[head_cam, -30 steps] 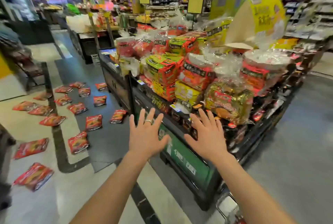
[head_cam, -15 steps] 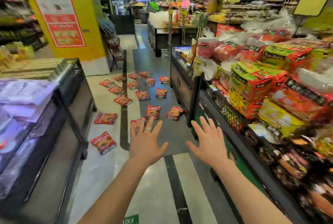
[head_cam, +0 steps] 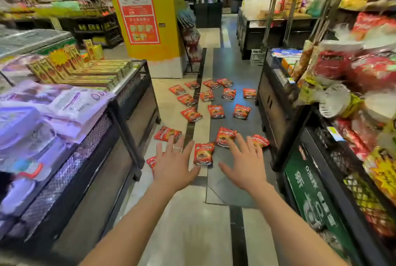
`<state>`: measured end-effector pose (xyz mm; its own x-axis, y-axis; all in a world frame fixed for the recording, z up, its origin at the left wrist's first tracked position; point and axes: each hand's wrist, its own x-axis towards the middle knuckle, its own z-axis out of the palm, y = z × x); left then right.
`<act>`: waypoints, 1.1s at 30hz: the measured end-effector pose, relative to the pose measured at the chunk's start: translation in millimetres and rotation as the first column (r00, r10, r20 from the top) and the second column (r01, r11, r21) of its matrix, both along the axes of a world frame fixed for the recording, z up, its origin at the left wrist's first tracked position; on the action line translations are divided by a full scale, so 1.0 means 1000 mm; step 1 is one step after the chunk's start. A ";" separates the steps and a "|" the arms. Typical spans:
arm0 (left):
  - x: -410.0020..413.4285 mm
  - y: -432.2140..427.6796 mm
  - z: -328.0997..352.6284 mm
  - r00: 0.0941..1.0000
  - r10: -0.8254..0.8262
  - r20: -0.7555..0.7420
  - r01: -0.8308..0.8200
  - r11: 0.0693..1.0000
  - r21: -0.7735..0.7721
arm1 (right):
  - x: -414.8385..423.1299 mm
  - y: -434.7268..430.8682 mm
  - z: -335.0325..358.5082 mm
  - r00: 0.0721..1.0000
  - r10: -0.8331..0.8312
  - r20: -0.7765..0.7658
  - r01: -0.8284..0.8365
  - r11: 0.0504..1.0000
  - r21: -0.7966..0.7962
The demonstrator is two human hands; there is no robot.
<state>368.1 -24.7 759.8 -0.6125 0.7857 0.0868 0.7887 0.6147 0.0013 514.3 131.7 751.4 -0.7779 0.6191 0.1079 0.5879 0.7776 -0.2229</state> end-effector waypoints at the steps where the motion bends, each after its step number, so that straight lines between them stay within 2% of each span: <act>1: -0.011 0.009 -0.002 1.000 0.019 0.000 -0.019 1.000 0.002 | -0.014 0.012 -0.001 1.000 0.022 0.008 -0.022 1.000 -0.008; 7: -0.072 0.043 -0.023 0.987 0.125 0.099 -0.128 0.991 0.027 | -0.093 0.065 -0.023 0.989 0.138 0.058 -0.132 0.987 -0.091; 14: -0.165 0.083 -0.073 0.974 0.186 0.128 -0.191 0.981 0.024 | -0.195 0.120 -0.071 0.966 0.211 0.148 -0.193 0.973 -0.127; 20: -0.276 0.133 -0.115 0.926 0.250 0.283 -0.223 0.967 -0.125 | -0.298 0.169 -0.108 0.949 0.203 0.242 -0.153 0.966 -0.210; 24: -0.339 0.171 -0.132 0.923 0.237 0.303 -0.206 0.970 -0.132 | -0.354 0.204 -0.124 0.950 0.159 0.268 -0.099 0.970 -0.224; 30: -0.407 0.233 -0.161 0.913 0.194 0.360 -0.117 0.967 -0.225 | -0.419 0.260 -0.160 0.939 0.132 0.318 -0.047 0.964 -0.261; 33: -0.434 0.262 -0.186 0.888 0.235 0.396 -0.137 0.956 -0.261 | -0.453 0.297 -0.188 0.933 0.125 0.337 -0.016 0.951 -0.309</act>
